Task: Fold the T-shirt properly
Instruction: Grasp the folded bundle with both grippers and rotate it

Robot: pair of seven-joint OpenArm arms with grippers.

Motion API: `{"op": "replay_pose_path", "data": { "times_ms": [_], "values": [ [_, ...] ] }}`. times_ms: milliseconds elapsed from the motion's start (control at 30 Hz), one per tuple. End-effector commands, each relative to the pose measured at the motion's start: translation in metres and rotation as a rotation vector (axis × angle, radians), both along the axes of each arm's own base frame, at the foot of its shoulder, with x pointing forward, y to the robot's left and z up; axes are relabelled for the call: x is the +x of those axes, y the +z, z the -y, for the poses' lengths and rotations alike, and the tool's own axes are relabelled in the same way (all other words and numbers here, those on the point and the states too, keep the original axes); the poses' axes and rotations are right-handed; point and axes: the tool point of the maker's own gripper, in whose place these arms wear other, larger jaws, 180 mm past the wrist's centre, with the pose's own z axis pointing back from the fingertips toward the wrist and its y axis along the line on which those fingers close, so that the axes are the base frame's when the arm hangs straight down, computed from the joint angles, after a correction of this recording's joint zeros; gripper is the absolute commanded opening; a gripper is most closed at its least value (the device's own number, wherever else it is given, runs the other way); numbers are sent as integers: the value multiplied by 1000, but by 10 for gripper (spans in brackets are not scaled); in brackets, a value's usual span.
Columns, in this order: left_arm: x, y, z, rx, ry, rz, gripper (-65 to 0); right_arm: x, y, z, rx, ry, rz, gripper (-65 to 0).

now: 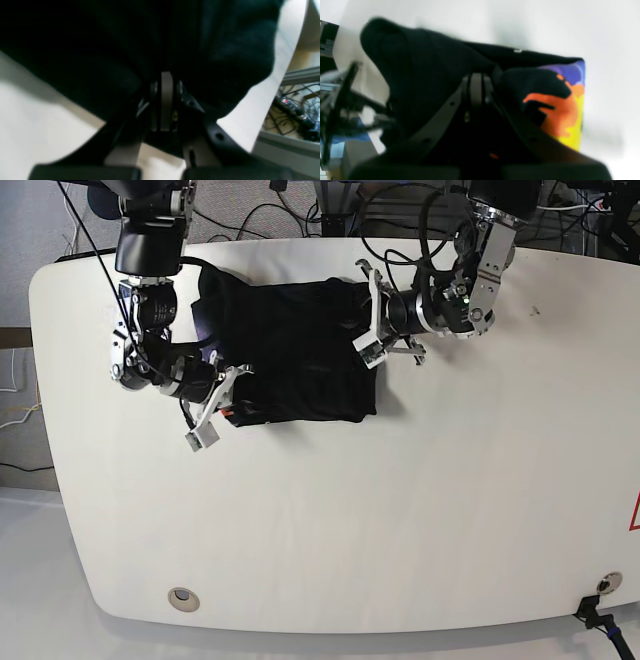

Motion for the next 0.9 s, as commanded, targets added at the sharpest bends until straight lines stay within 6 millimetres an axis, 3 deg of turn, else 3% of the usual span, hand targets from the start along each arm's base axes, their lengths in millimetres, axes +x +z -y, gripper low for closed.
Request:
{"op": "replay_pose_path", "data": {
  "times_ms": [0, 167, 333, 500, 567, 600, 733, 800, 867],
  "values": [
    [21, -5, -17, 11, 29, 21, -650, -4, 4, 11, -10, -9, 20, -650],
    [59, -9, -57, 95, 61, 42, -650, -32, 9, 23, -40, -40, 49, -650],
    [106, 9, -75, 129, 89, 107, -650, -60, 21, -10, 11, -27, 83, -650],
    [150, 48, -75, 122, 96, 217, -650, -57, 30, -32, 86, -81, 64, -650],
    [158, 77, -70, 105, 85, 305, -650, -46, 50, -34, 86, -84, 127, -650],
    [160, 94, -76, 114, 92, 354, -650, -42, 60, -34, 77, -75, 158, -650],
    [134, 123, -89, 159, 126, 428, -650, -16, 88, -36, 39, -32, 230, -650],
    [106, 125, -92, 176, 134, 431, -650, -2, 93, -40, 58, -27, 238, -650],
    [78, 114, -87, 162, 140, 388, -650, 9, 88, -44, 83, -27, 216, -650]
  ]
}}
